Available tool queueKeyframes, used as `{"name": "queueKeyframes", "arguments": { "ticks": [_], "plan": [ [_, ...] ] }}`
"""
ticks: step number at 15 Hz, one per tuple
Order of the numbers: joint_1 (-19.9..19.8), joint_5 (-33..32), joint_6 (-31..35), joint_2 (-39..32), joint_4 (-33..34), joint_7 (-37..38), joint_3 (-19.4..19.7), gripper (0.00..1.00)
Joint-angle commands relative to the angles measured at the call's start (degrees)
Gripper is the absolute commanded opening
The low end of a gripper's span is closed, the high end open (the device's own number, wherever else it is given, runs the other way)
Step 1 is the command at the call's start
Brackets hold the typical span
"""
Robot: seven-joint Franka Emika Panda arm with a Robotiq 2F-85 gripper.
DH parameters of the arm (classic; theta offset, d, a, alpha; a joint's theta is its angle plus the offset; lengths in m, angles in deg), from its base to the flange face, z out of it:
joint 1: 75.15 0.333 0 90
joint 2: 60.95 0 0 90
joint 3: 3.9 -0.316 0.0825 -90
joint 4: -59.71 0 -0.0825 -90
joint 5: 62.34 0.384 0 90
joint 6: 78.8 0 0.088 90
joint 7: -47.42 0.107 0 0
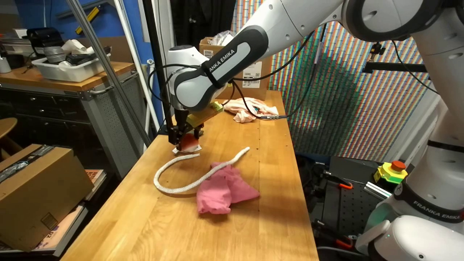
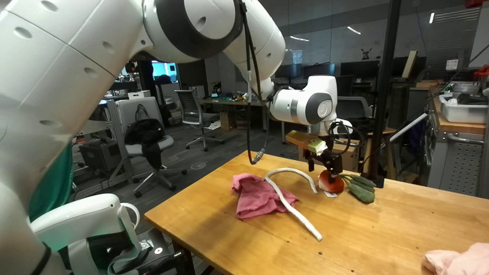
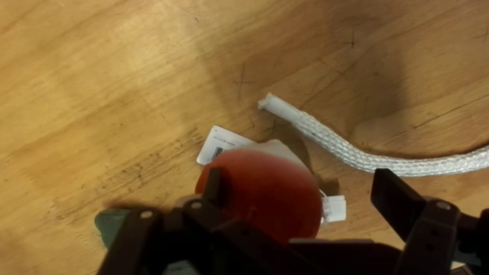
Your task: Separate the clothes, rope and plush toy on the table
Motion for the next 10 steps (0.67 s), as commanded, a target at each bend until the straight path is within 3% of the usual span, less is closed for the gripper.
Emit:
{"name": "queueKeyframes", "arguments": {
  "ticks": [1,6,7,8,10],
  "plan": [
    [0.6,0.42,-0.88,-3.0,4.23,0.27,1.4,1.0],
    [0.26,0.78,-1.69,-4.32,5.77,0.14,1.86,1.0],
    [0.3,0.66,-1.66,-4.5,5.97,0.2,2.04,0.93],
    [0.35,0.53,-1.61,-4.57,6.09,0.29,2.23,0.77],
    [0.39,0.4,-1.53,-4.91,6.53,0.37,2.52,0.58]
  ]
}}
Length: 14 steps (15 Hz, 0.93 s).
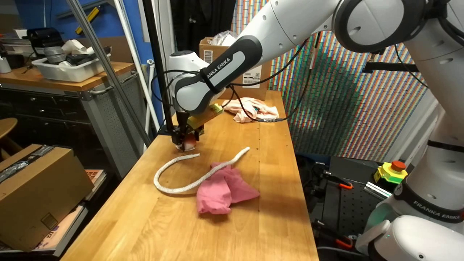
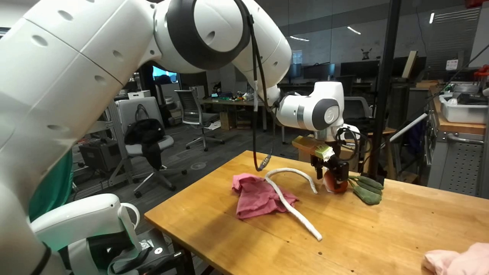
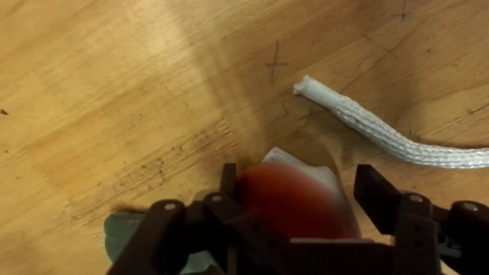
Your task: Separate the clothes, rope and plush toy on the table
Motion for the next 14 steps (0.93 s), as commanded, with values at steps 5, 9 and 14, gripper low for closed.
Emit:
{"name": "queueKeyframes", "arguments": {
  "ticks": [5,9,14],
  "plan": [
    [0.39,0.17,-1.07,-1.42,3.47,0.39,1.34,0.2],
    [0.34,-0.09,-0.74,-1.48,3.64,0.85,2.11,0.07],
    [0.47,-0.48,0.51,-0.78,2.71,2.53,3.71,0.08]
  ]
}}
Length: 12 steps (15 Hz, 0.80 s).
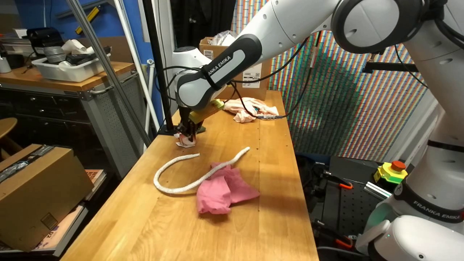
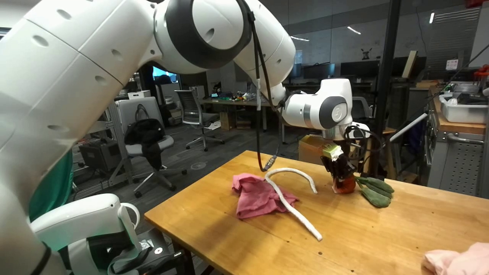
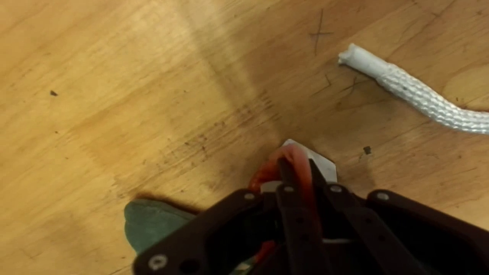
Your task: Separate the clothes, rope and plush toy on the table
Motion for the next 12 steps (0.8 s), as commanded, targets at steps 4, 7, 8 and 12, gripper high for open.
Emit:
{"name": "queueKeyframes", "arguments": {
  "ticks": [4,7,8,12],
  "plan": [
    [1.18,-2.19,2.09,-0.25,0.79,4.5,3.66,0.08],
    [1.51,-3.94,3.3,-0.61,1.1,6.67,5.73,0.08],
    [1.58,-4.86,4.34,-0.94,1.48,7.32,6.54,0.08],
    [0.67,-5.06,8.6,-2.21,3.15,8.17,8.04,0.08]
  ]
}}
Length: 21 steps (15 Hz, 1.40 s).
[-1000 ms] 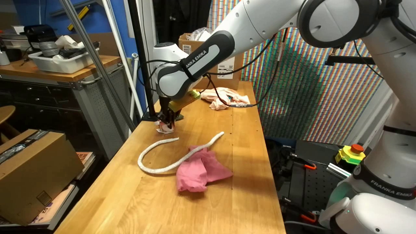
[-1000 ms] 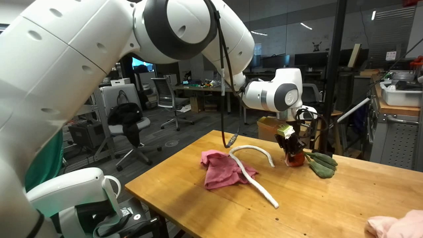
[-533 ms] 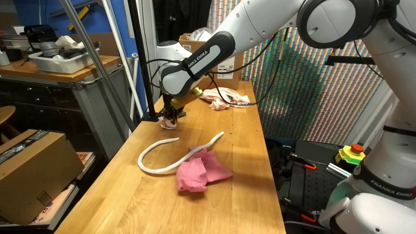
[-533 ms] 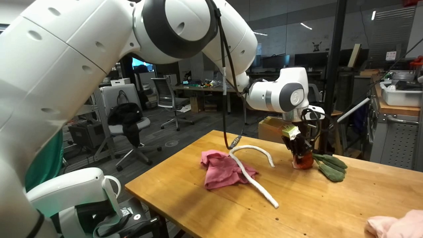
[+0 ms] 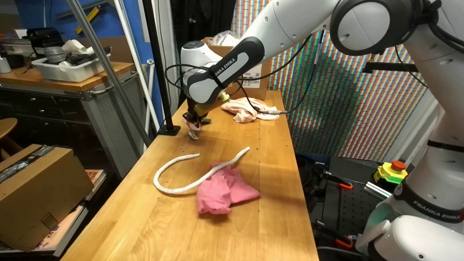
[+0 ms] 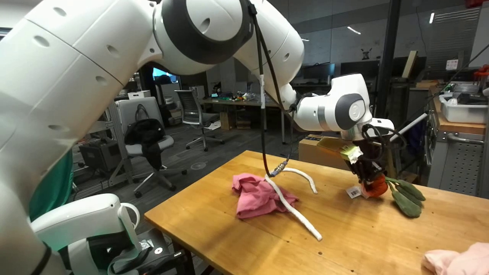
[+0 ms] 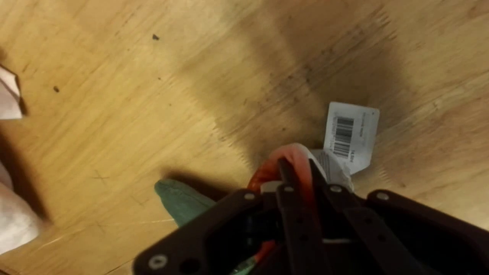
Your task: Separate the clothes, rope and plush toy on the table
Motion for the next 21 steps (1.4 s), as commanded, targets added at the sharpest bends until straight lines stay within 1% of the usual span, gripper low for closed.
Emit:
{"name": "queueKeyframes", "arguments": {
  "ticks": [1,3,5,6,8,9,11,12,15,16,17,20,21],
  "plan": [
    [-0.12,-1.0,4.47,-2.6,3.57,2.25,1.98,0.08],
    [-0.34,-0.78,6.15,-3.68,4.62,3.13,2.94,0.08],
    [-0.58,-0.52,6.48,-4.83,5.8,3.88,3.73,0.09],
    [-0.69,-0.4,6.21,-5.3,6.28,4.15,3.98,0.33],
    [-0.95,-0.01,5.13,-5.76,6.8,4.48,4.09,0.42],
    [-1.28,0.42,4.15,-5.51,6.58,3.93,3.49,0.51],
    [-0.87,0.22,3.54,-4.9,5.65,4.02,3.57,0.67],
    [-0.72,0.45,2.27,-4.12,4.92,3.84,3.17,0.73],
    [-0.72,1.68,-1.95,-0.58,1.77,1.79,0.31,0.95],
    [-0.3,1.77,-3.64,0.68,0.77,1.73,-0.41,0.99],
    [-0.12,2.03,-4.92,2.31,-0.49,1.24,-1.49,1.0],
    [1.36,1.59,-7.84,6.79,-3.83,1.83,-3.26,1.0],
    [1.46,1.98,-9.83,8.54,-5.16,1.21,-4.24,1.0]
  ]
}}
